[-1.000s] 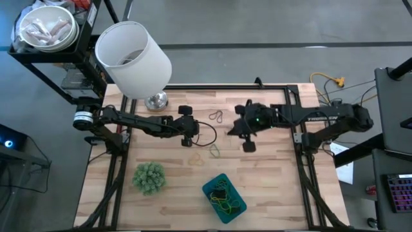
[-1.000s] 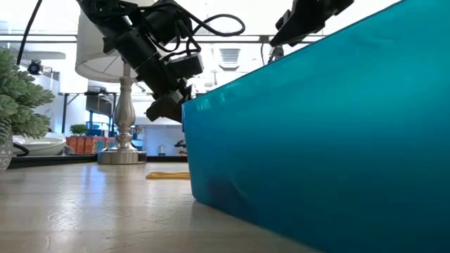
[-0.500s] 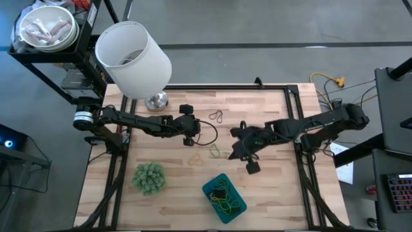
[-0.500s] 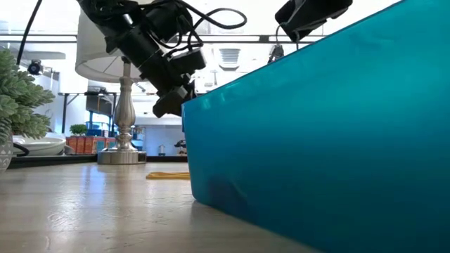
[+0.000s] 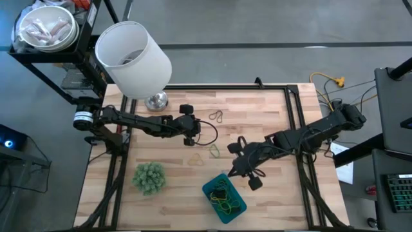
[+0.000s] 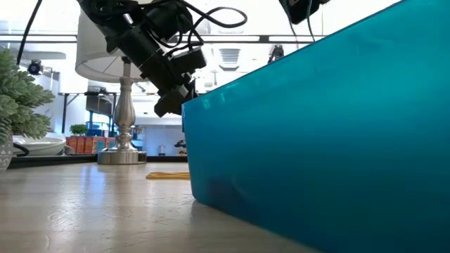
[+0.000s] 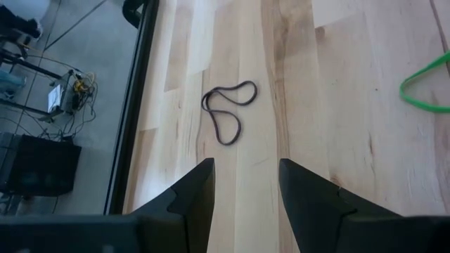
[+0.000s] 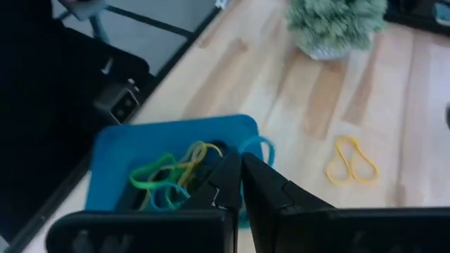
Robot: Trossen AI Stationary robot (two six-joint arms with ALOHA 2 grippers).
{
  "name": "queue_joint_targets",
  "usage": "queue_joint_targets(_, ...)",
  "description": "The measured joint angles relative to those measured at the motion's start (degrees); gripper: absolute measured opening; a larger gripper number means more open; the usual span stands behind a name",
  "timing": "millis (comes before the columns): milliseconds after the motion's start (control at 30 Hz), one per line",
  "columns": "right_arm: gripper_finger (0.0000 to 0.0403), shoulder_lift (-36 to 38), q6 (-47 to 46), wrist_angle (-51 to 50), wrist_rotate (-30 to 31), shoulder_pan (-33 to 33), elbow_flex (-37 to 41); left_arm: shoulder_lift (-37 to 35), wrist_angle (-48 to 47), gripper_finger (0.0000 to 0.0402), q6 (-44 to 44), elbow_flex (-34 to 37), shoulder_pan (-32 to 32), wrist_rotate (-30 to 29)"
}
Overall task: Pick and place rubber bands into bin
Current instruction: Put the blue rubber band into the blue bin
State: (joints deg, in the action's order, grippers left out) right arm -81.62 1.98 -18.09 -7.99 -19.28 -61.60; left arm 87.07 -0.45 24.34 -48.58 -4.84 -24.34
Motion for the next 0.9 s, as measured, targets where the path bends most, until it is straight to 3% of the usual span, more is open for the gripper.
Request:
queue_joint_targets(633, 0.0009, -0.02, -0.09, 4.75, 0.02, -4.49, 0.41, 0.0, 0.02, 0.0143, -0.13, 0.04, 0.0, 0.0)
queue_joint_targets(900, 0.0008, -0.02, -2.33, 13.1, -1.3, -4.49, 5.37, 0.0, 0.0, 0.0143, -0.13, 0.04, 0.0, 0.0)
